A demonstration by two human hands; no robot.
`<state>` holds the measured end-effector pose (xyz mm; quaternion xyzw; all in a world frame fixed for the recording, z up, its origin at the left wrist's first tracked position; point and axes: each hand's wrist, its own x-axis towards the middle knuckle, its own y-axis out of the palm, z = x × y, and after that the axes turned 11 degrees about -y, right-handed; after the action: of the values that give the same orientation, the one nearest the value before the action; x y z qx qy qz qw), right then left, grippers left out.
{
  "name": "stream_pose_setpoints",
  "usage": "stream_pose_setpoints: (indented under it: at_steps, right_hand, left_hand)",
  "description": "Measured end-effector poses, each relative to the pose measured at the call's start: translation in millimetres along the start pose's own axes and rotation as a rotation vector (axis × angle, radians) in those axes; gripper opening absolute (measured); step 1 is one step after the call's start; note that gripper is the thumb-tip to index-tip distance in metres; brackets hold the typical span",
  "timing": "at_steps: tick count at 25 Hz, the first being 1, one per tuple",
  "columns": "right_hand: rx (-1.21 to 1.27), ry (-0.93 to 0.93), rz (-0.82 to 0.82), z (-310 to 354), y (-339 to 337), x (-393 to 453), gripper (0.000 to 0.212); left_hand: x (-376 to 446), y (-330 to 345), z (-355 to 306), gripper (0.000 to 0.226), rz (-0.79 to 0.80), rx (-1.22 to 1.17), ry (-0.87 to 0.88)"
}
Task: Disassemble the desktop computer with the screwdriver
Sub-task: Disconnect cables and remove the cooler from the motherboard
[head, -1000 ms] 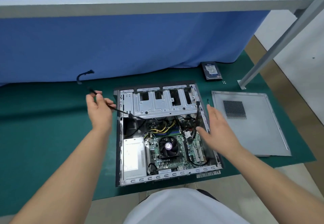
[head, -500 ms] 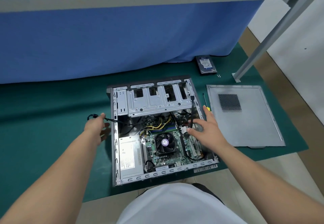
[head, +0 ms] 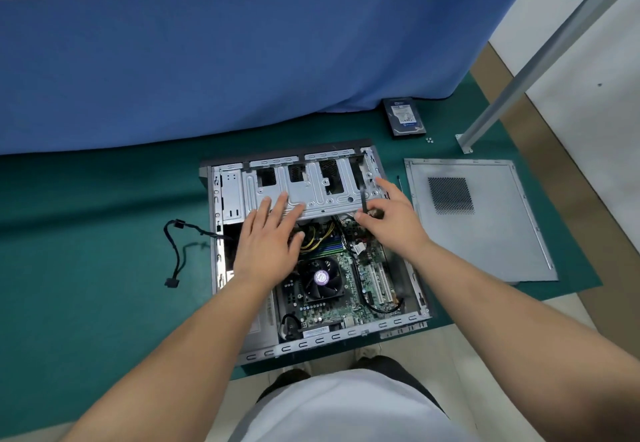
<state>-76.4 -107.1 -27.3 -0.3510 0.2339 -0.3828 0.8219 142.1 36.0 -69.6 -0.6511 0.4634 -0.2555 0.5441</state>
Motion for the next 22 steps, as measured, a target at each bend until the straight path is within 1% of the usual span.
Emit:
stream_pose_setpoints:
  at_steps: [3, 5, 7, 10, 12, 15, 17, 19, 22]
  right_hand:
    - [-0.054, -0.079, 0.035, -4, -2, 20, 0.015]
    - [-0.034, -0.131, 0.024, -4, -3, 34, 0.011]
    - [-0.003, -0.171, -0.003, -5, -3, 52, 0.013]
    - [-0.077, -0.203, -0.034, -9, 0, 76, 0.017]
    - [-0.106, -0.220, -0.071, -14, 6, 83, 0.018]
    - [-0.098, -0.287, -0.151, -20, 15, 81, 0.024]
    - [-0.054, -0.297, -0.185, -22, 16, 80, 0.027]
    - [0.044, -0.250, -0.201, -23, 16, 80, 0.027]
    - [0.218, -0.212, -0.185, -27, 18, 79, 0.016]
  left_hand:
    - [3, 13, 4, 0.054, -0.081, 0.060, 0.001]
    - [4, 17, 3, 0.053, -0.135, 0.076, -0.002]
    - [4, 20, 3, 0.053, -0.171, 0.089, 0.001]
    - [5, 25, 5, 0.054, -0.206, 0.101, 0.004]
    - [5, 26, 5, 0.054, -0.220, 0.108, -0.002]
    - [5, 27, 4, 0.053, -0.230, 0.106, -0.008]
    - [5, 26, 4, 0.054, -0.232, 0.106, -0.015]
    - [4, 25, 4, 0.054, -0.227, 0.097, -0.019]
    - [3, 23, 3, 0.054, -0.235, 0.089, -0.018]
